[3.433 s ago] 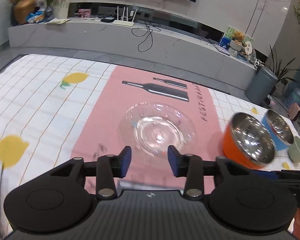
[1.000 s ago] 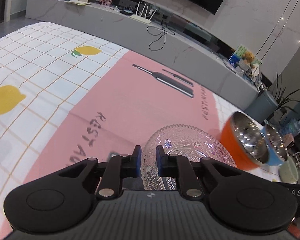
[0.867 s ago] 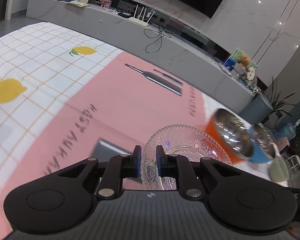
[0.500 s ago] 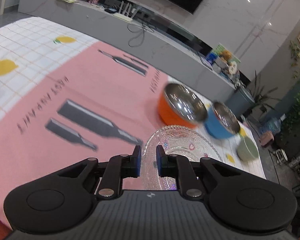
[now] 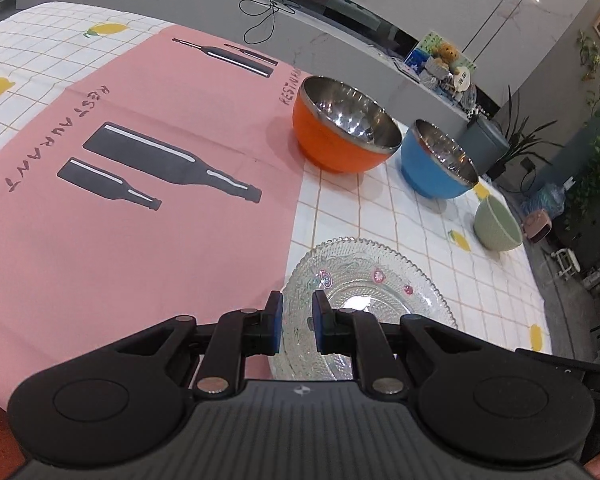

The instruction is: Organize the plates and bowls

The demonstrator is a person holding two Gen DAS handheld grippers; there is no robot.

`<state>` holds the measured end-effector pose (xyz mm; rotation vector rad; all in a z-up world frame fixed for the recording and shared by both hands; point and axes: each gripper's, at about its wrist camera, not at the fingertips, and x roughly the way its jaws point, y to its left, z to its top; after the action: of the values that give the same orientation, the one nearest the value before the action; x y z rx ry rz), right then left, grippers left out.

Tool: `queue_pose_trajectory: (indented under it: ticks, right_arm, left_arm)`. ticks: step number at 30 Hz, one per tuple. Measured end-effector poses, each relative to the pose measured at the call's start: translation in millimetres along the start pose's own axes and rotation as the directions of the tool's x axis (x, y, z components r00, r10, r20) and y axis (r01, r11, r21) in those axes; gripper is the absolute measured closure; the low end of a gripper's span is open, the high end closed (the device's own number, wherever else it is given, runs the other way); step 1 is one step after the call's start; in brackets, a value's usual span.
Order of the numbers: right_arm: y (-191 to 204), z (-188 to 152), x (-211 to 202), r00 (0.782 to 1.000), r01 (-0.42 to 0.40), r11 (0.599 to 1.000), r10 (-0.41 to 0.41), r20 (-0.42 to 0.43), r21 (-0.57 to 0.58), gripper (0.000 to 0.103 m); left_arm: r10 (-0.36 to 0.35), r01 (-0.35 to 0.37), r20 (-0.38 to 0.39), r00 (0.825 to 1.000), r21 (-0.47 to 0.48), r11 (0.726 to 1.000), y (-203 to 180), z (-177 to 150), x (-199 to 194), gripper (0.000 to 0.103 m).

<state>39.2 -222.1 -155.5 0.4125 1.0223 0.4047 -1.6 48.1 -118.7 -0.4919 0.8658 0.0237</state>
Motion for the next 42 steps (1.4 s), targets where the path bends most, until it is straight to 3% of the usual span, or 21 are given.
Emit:
queue_pose_trajectory:
  ticks: [29, 39, 42]
  right_arm:
    - [14, -7, 10, 0.995, 0.104, 0.982, -0.102, 0.02, -0.159, 0.098]
    - [12, -7, 9, 0.994, 0.107, 0.981, -0.105, 0.022, -0.164, 0.099]
    - [13, -8, 7, 0.995, 0.104, 0.982, -0.101, 0.024, -0.157, 0.095]
  left_arm:
    - [0.104, -0.101, -0.022, 0.994, 0.12, 0.988, -12, -7, 12, 0.086]
    - [0.113, -0.108, -0.015, 0.994, 0.181, 0.977, -15, -8, 11, 0.085]
    - [0.112, -0.107, -0.013, 0.994, 0.19, 0.976, -15, -7, 9, 0.084]
